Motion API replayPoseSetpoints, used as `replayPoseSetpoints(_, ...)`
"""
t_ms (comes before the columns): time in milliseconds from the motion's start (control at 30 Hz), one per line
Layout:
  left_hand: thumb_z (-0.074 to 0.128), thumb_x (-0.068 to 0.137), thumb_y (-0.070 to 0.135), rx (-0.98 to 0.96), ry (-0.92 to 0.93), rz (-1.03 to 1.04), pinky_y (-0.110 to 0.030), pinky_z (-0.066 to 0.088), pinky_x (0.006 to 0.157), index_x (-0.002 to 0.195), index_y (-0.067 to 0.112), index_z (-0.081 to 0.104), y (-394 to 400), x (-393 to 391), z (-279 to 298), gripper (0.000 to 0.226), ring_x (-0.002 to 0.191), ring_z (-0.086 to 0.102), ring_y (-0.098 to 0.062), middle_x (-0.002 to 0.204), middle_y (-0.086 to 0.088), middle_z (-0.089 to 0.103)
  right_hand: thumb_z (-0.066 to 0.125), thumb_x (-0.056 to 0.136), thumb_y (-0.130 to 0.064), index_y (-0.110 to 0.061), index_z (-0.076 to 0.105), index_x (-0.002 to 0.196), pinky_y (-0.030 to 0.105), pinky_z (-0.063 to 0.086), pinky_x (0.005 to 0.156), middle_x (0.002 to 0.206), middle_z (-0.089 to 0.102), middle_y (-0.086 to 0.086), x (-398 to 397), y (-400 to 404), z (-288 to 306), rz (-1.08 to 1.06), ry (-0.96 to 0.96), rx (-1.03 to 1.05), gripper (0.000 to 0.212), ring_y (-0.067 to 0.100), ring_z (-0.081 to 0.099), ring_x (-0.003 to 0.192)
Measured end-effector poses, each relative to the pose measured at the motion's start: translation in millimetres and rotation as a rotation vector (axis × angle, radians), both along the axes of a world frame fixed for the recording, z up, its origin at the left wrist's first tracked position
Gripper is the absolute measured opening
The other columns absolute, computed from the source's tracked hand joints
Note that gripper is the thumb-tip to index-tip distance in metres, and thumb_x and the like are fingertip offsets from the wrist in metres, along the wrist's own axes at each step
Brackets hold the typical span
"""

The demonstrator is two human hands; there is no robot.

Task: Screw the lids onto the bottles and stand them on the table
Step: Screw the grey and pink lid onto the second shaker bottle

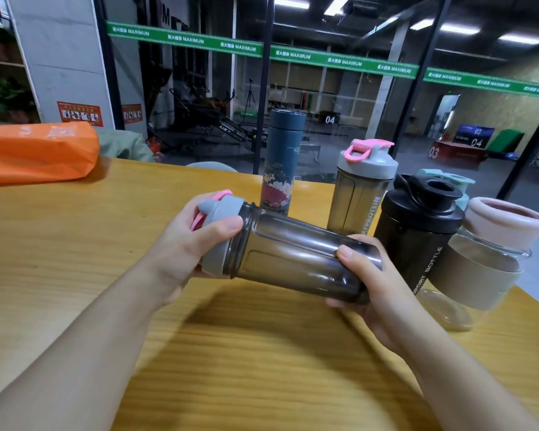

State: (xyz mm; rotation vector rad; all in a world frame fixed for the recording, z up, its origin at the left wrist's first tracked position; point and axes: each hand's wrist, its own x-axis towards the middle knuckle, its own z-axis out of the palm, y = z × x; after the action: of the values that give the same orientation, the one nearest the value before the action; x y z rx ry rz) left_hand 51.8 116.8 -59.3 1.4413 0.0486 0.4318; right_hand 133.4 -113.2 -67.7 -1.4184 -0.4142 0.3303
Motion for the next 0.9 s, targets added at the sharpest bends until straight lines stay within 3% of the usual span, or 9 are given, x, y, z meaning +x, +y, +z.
replayPoseSetpoints(100, 0.074, 0.045, 0.049, -0.047, 0.011, 0.006, -0.045, 0.057, 0.06, 0.105, 0.043, 0.059, -2.6, 1.1, -0.3, 0.062, 0.076, 0.067, -0.018, 0.094, 0.009, 0.069, 0.071, 0.06, -0.034, -0.035, 0.056, 0.101, 0.032, 0.056, 0.056, 0.091, 0.066, 0.001, 1.0, -0.9, -2.1, -0.007, -0.067, 0.003, 0.044, 0.014, 0.069, 0.071)
replayPoseSetpoints(233, 0.074, 0.045, 0.048, -0.019, 0.007, -0.013, -0.042, 0.056, 0.057, 0.11, 0.043, 0.057, -0.4, -1.4, 1.0, 0.068, 0.078, 0.069, -0.017, 0.097, 0.011, 0.068, 0.074, 0.045, -0.046, -0.041, 0.059, 0.091, 0.033, 0.055, 0.056, 0.092, 0.066, -0.001, 3.8, -3.3, -1.8, 0.028, -0.096, -0.018, 0.049, 0.016, 0.069, 0.074)
replayPoseSetpoints(400, 0.074, 0.043, 0.047, 0.036, -0.006, -0.011, -0.038, 0.056, 0.056, 0.106, 0.048, 0.058, -2.0, -2.9, 3.9, 0.065, 0.074, 0.068, -0.01, 0.09, 0.02, 0.069, 0.073, 0.044, -0.047, -0.042, 0.06, 0.09, 0.033, 0.054, 0.055, 0.092, 0.065, -0.001, 6.3, -6.9, 1.4, 0.035, -0.134, -0.015, 0.048, 0.015, 0.069, 0.072)
replayPoseSetpoints(567, 0.074, 0.045, 0.047, -0.018, -0.027, 0.005, -0.038, 0.055, 0.055, 0.109, 0.044, 0.057, -2.5, -3.2, 4.9, 0.066, 0.074, 0.069, -0.011, 0.09, 0.017, 0.07, 0.072, 0.044, -0.046, -0.036, 0.056, 0.098, 0.032, 0.054, 0.054, 0.092, 0.065, 0.0, 5.5, -6.4, 1.8, 0.036, -0.145, 0.004, 0.057, 0.013, 0.069, 0.07)
replayPoseSetpoints(900, 0.075, 0.044, 0.048, 0.012, 0.007, -0.012, -0.039, 0.055, 0.056, 0.106, 0.049, 0.059, -3.5, -3.8, 4.1, 0.064, 0.08, 0.069, -0.014, 0.1, 0.013, 0.068, 0.073, 0.045, -0.045, -0.04, 0.058, 0.092, 0.032, 0.055, 0.055, 0.09, 0.066, -0.006, 5.9, -8.1, 2.2, 0.04, -0.166, 0.001, 0.05, 0.015, 0.07, 0.074)
